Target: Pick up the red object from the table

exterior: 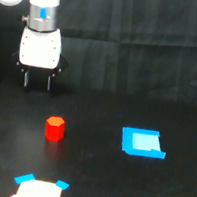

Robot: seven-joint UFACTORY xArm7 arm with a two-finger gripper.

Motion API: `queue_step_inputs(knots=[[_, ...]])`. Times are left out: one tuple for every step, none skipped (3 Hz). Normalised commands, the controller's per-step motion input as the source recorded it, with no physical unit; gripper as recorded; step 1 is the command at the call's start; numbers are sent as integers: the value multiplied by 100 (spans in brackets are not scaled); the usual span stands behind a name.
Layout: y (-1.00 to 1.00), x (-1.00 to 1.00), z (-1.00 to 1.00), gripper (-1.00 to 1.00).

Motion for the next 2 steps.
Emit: queue_step_inputs(knots=[[-100,38,-82,97],[-91,100,-100,100]])
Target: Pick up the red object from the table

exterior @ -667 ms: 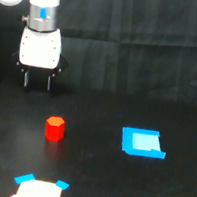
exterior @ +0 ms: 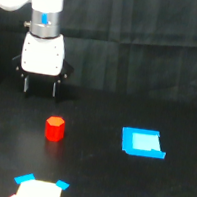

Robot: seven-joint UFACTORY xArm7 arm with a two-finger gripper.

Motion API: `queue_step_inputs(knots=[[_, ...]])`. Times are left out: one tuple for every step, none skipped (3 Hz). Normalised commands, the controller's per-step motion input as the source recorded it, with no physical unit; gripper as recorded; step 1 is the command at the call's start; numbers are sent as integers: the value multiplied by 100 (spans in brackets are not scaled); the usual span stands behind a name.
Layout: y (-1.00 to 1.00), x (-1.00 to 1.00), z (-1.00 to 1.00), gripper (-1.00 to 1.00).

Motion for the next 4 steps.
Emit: queue_step_inputs(knots=[[-97,96,43,100],[-100,36,72,100],[-100,52,-15,100],[-100,100,-100,91]])
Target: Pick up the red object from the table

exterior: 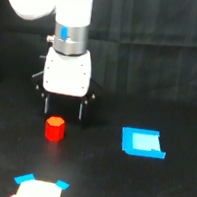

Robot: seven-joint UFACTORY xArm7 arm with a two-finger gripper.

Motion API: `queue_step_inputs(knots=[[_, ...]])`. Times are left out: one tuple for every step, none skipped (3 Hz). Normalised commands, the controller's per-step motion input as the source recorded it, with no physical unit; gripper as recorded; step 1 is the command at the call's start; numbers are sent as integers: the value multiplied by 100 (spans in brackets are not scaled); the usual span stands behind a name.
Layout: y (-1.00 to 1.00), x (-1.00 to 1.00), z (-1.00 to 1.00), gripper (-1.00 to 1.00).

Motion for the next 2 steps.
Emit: queue_step_inputs(knots=[[-74,32,10,100],[-100,-100,-100,-78]])
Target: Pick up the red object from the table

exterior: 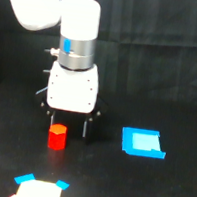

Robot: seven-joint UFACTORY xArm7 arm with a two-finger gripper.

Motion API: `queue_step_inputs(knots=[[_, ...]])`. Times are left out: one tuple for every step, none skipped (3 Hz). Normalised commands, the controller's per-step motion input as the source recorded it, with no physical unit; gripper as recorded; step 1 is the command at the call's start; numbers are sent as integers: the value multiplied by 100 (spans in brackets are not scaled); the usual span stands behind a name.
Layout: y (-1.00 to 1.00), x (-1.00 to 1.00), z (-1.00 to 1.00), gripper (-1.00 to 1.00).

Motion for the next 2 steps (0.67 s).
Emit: queue_step_inputs(knots=[[-100,-67,-41,47],[19,16,-30,-95]])
